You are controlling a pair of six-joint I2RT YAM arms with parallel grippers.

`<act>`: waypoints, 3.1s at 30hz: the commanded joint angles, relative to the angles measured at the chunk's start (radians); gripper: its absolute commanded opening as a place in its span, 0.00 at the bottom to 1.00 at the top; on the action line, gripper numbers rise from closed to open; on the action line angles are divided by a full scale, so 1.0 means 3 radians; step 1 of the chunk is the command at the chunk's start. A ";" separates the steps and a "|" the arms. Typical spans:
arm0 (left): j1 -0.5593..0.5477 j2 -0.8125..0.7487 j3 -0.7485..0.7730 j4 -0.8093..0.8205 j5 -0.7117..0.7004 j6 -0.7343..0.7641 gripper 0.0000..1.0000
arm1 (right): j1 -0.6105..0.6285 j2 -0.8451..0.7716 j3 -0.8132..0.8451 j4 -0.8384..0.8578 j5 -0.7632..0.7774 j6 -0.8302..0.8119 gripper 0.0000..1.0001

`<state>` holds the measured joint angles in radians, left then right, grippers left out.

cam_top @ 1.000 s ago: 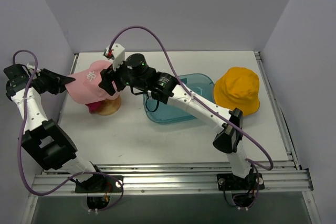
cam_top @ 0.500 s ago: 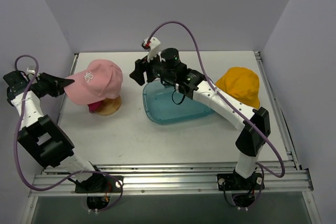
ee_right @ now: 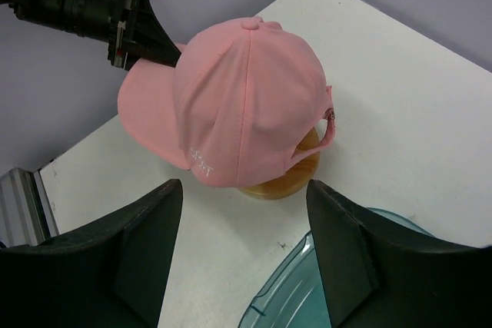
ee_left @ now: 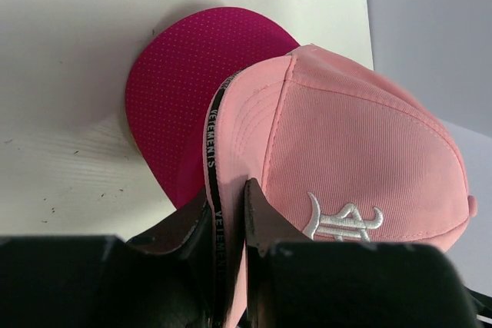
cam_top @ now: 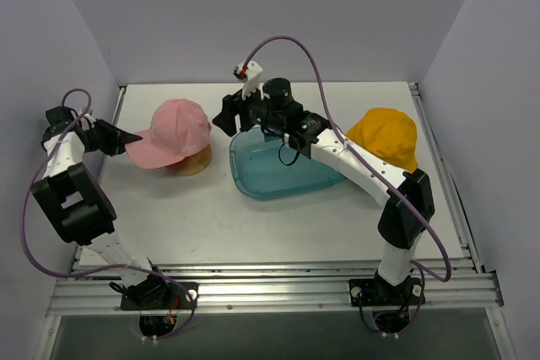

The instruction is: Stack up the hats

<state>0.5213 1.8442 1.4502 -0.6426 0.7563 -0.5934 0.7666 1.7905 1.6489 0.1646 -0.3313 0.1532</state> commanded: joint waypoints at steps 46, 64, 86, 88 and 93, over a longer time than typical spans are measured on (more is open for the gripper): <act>-0.0408 -0.1213 -0.1197 0.0796 -0.1590 -0.0041 0.68 | -0.0024 0.0679 -0.0046 0.0898 0.0608 0.1458 0.50; -0.0741 -0.0584 -0.1173 0.1022 -0.2040 -0.0282 0.67 | -0.0045 0.0735 -0.0036 0.0909 0.0491 0.1346 0.49; -0.0689 -0.0676 -0.0825 0.0736 -0.2029 -0.0165 0.66 | -0.0157 0.1441 0.1002 0.0602 0.0322 0.1652 0.44; -0.0659 -0.0748 -0.0744 0.0583 -0.2117 -0.0154 0.67 | -0.0157 0.1471 0.1038 0.0602 0.0312 0.1668 0.44; -0.0409 -0.1105 -0.0753 0.0445 -0.2189 -0.0322 0.67 | -0.0157 0.1543 0.1084 0.0643 0.0276 0.1693 0.43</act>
<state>0.3450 1.6081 1.1782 -0.4751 0.1261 -0.6582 0.7258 2.2478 1.9209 0.3298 -0.2314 0.6479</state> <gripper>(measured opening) 0.670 0.434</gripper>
